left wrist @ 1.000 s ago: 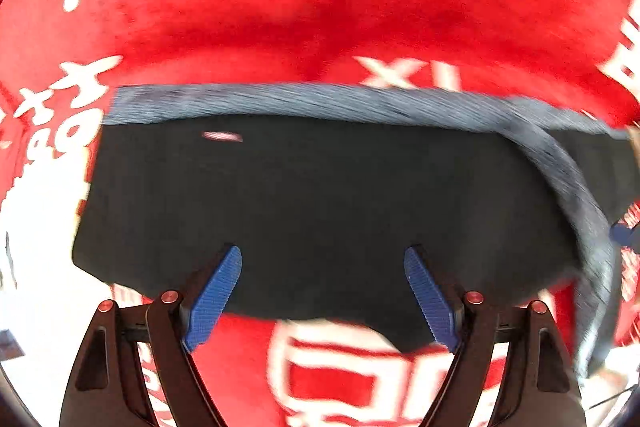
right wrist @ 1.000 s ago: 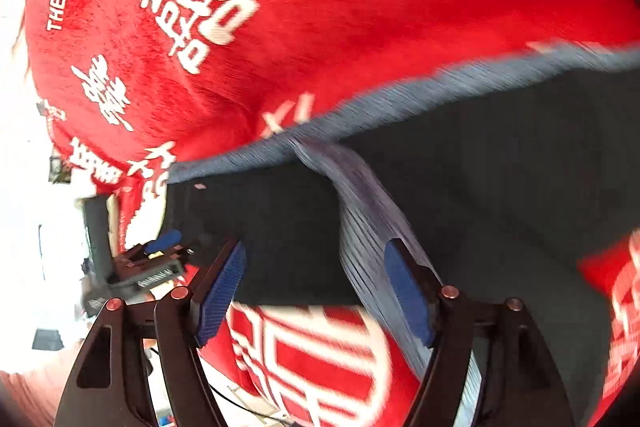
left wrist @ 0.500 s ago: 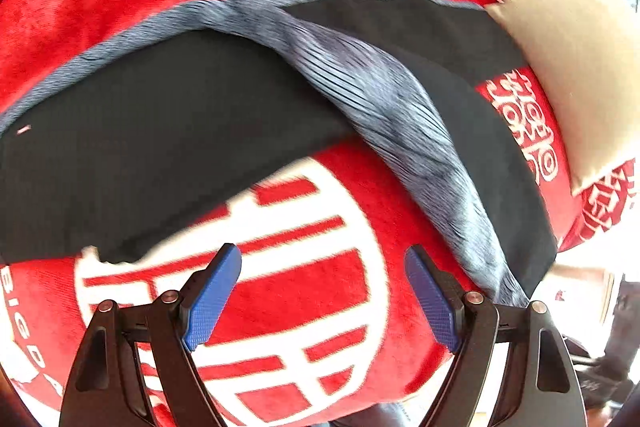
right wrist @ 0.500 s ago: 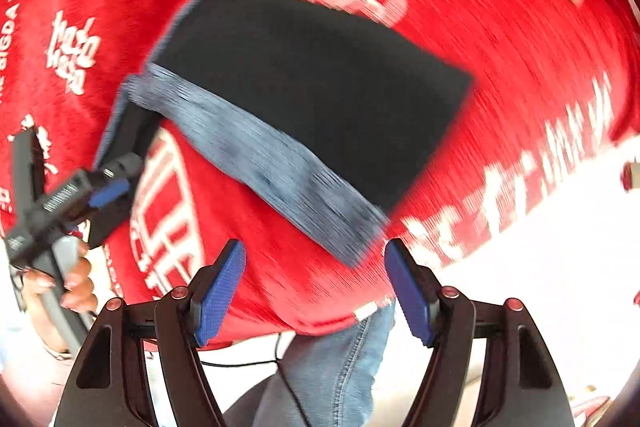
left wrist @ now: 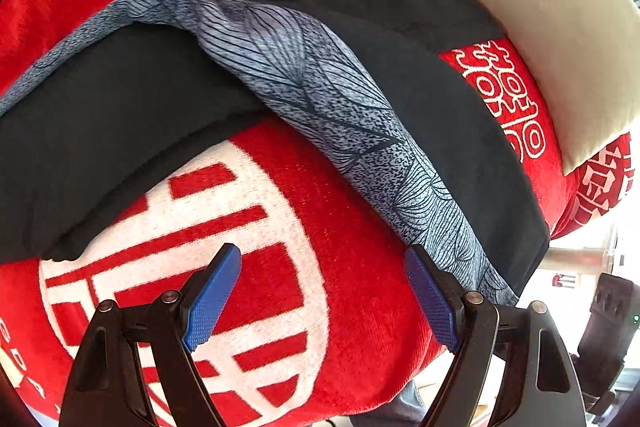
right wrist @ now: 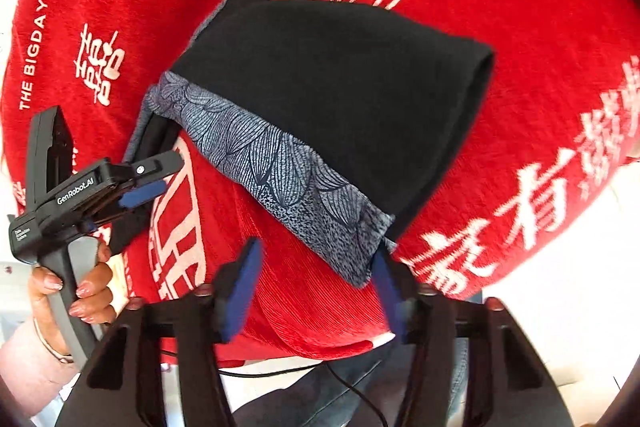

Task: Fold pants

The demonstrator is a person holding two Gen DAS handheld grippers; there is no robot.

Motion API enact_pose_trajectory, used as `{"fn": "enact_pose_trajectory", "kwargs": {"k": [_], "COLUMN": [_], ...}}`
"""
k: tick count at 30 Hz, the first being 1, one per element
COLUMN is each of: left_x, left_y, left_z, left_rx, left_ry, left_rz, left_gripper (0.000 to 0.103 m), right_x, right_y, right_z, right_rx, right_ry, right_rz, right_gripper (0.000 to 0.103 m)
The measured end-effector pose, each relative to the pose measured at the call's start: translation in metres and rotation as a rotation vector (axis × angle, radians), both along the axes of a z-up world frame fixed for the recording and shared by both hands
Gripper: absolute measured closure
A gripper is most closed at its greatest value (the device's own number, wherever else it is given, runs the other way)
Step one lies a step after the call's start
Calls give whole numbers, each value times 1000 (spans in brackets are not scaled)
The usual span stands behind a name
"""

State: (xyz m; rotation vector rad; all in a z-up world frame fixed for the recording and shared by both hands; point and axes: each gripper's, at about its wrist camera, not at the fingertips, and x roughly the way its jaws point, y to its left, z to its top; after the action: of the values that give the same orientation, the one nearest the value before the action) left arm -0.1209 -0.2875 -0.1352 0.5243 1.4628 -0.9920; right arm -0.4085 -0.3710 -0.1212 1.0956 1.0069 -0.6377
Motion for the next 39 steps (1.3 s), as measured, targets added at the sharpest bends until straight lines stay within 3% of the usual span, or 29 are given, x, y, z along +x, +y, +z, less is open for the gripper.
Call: {"fn": "enact_pose_trajectory", "kwargs": {"k": [1,2,3,9,16,20,25,30,35,37,39], "left_x": [-2,-1,-2,6,27,43,67,89,109,113,117], "left_y": [-3,-3,-5,-7,-19,-40,-54,-76,-96,-103,-109], "left_z": [-2,-4,-5,10,31,37,45,25,0,-10,-17], "left_rx": [8,14,21,35,47,51,44,101,148,169,185], "left_ry": [4,7,8,-13,-59,-114,-185,-252,-282,-287,-288], "left_rz": [2,7,16,84,186,244,349,399,438,441,439], "left_gripper": [18,18,18,18,18,18,18,18,18,18,18], "right_x": [1,2,2,7,61,108,161,197,208,206,202], "right_y": [-1,-2,-4,-39,-135,-199,-289,-354,-381,-386,-389], "right_z": [-5,-9,-9,39,119,140,140,103,53,46,51], "right_rx": [31,61,81,196,116,-3,-107,-152,-156,-155,-145], "right_ry": [2,15,17,-185,-278,-229,-174,-50,123,183,173], "right_rz": [11,22,28,30,162,271,331,318,324,320,308], "right_gripper": [87,96,99,100,100,100,100,100,96,94,88]}}
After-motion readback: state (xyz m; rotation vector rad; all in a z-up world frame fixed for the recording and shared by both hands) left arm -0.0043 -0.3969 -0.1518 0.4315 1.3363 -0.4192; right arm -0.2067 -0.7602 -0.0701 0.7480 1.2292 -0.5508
